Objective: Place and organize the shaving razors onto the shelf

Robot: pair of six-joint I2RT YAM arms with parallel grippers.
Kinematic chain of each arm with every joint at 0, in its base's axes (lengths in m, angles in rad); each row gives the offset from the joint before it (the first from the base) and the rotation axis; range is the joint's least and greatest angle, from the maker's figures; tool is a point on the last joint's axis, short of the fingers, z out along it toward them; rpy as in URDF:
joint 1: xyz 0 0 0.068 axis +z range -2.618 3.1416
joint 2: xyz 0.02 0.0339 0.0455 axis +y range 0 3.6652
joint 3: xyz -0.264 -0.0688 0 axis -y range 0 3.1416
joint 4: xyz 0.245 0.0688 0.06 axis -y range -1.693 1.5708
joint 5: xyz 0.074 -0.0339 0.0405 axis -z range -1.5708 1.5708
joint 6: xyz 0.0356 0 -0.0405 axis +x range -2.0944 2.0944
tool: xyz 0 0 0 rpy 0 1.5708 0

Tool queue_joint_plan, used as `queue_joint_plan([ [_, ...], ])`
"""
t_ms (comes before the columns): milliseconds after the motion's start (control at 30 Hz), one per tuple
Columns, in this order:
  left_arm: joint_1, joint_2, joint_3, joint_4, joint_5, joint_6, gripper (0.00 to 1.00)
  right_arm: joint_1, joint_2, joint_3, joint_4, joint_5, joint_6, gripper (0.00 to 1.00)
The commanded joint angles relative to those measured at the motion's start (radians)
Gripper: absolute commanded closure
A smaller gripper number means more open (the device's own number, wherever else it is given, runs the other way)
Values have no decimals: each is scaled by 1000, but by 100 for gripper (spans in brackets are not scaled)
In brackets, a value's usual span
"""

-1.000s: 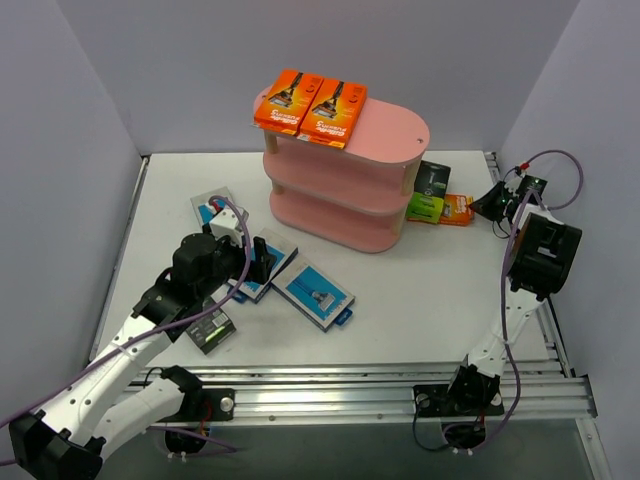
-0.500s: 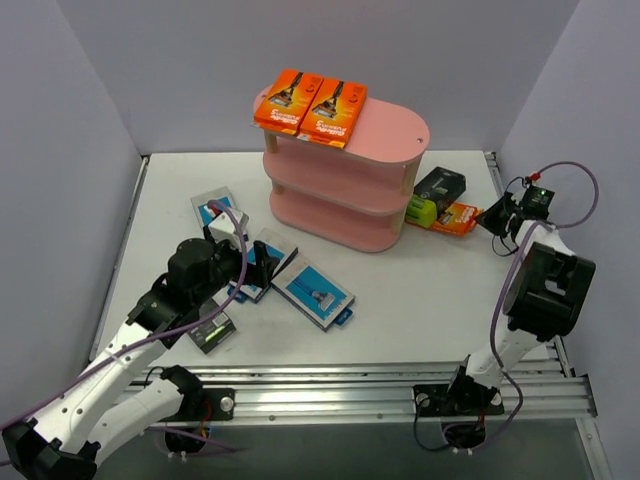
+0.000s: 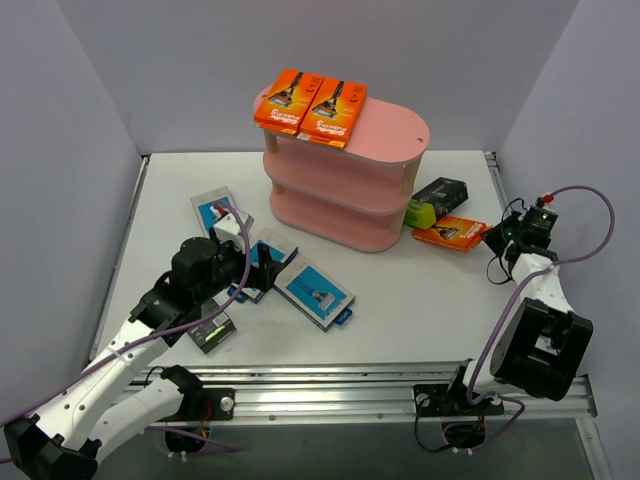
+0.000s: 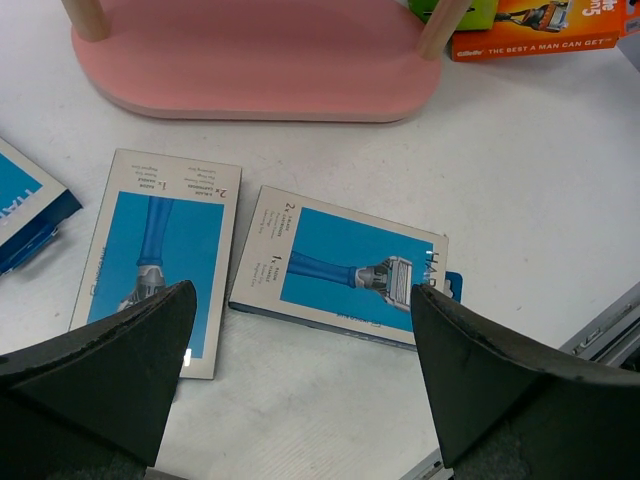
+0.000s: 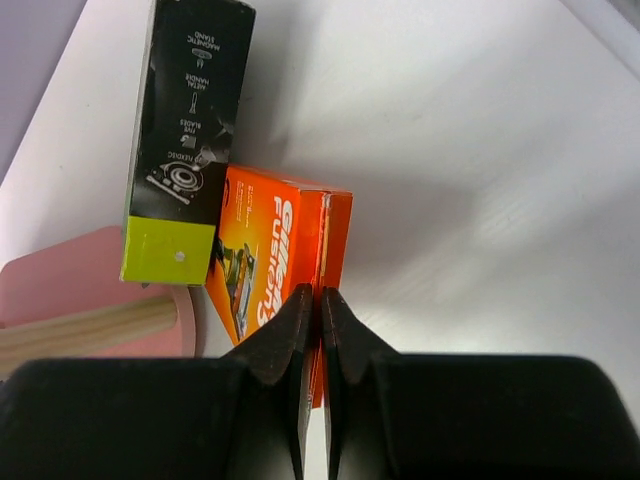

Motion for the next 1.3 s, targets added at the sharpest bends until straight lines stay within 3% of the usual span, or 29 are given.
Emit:
queue_joint_plan([
  [0, 9, 0, 33, 12, 40, -10, 4, 15, -84, -46, 8, 17, 73, 100],
  [467, 15, -1, 36, 1, 37, -8, 5, 137, -354, -231, -148, 60, 119, 100],
  [900, 17, -1, 40, -11, 25, -4, 5, 190, -537, -329, -251, -60, 73, 94],
  [1067, 20, 5, 43, -11, 31, -2, 5, 260, -621, -348, -286, -81, 93, 80],
  [1100, 19, 7, 45, -11, 33, -2, 5, 281, -624, -352, -288, -89, 94, 75],
  [1133, 18, 8, 45, -14, 33, -2, 5, 291, -626, -356, -303, -103, 87, 62],
  [1167, 20, 8, 45, -14, 33, -2, 5, 300, -628, -357, -312, -107, 85, 57],
  [1267, 22, 7, 43, -16, 33, -2, 5, 322, -663, -359, -339, -126, 84, 48],
])
